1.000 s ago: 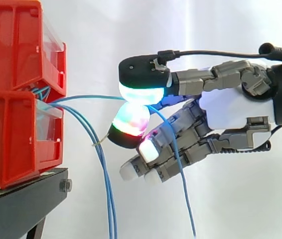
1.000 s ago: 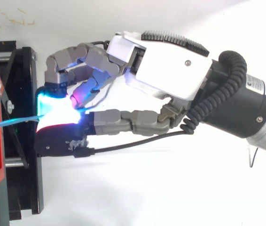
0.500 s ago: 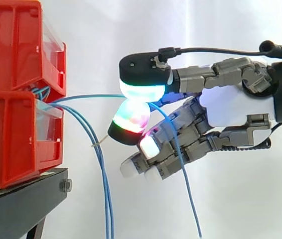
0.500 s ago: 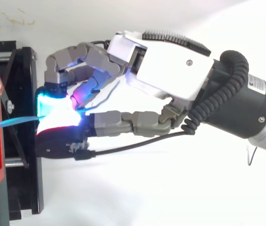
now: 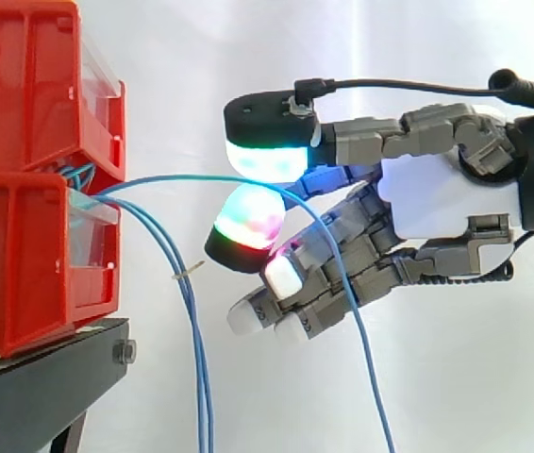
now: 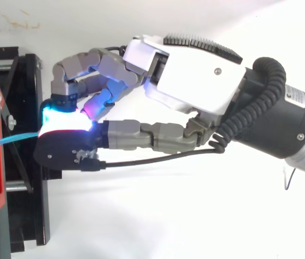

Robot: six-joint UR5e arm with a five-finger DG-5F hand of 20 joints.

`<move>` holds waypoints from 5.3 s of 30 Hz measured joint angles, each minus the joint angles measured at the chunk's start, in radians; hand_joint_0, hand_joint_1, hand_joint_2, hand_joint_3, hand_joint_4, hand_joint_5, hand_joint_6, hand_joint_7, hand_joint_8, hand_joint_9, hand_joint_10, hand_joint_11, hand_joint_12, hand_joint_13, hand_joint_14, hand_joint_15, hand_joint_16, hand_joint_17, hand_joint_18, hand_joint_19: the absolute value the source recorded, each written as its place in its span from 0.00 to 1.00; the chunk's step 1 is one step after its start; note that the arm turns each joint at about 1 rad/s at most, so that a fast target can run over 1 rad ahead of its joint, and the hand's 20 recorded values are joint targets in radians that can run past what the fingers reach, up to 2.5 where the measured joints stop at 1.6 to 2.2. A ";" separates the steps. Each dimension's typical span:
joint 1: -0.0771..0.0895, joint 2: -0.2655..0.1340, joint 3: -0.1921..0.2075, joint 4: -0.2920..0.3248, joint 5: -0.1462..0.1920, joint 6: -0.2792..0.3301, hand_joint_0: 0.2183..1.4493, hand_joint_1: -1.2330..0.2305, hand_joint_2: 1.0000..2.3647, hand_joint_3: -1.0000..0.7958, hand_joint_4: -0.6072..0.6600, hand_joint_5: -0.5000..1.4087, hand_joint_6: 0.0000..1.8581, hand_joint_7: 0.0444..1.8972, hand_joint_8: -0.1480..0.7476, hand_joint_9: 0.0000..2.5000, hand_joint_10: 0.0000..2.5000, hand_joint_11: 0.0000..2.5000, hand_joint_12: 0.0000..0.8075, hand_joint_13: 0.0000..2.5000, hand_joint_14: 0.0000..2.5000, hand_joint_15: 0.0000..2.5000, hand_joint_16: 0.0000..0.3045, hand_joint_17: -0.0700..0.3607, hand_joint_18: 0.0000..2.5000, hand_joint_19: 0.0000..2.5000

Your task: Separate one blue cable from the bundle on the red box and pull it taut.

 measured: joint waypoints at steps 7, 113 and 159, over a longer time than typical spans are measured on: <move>0.000 0.000 0.000 0.000 0.000 0.000 0.30 0.34 0.01 0.52 0.64 0.19 0.48 0.63 0.64 0.41 0.01 0.26 0.57 0.27 0.00 0.11 0.18 0.45 0.26 0.12; 0.024 -0.002 -0.084 -0.026 -0.019 0.260 0.34 0.31 0.02 0.61 0.45 0.19 0.50 0.70 0.65 0.47 0.00 0.29 0.57 0.33 0.00 0.15 0.19 0.46 0.30 0.10; 0.024 -0.002 -0.085 -0.026 -0.017 0.260 0.31 0.32 0.07 0.60 0.45 0.20 0.50 0.69 0.65 0.47 0.01 0.29 0.58 0.33 0.00 0.15 0.19 0.46 0.32 0.11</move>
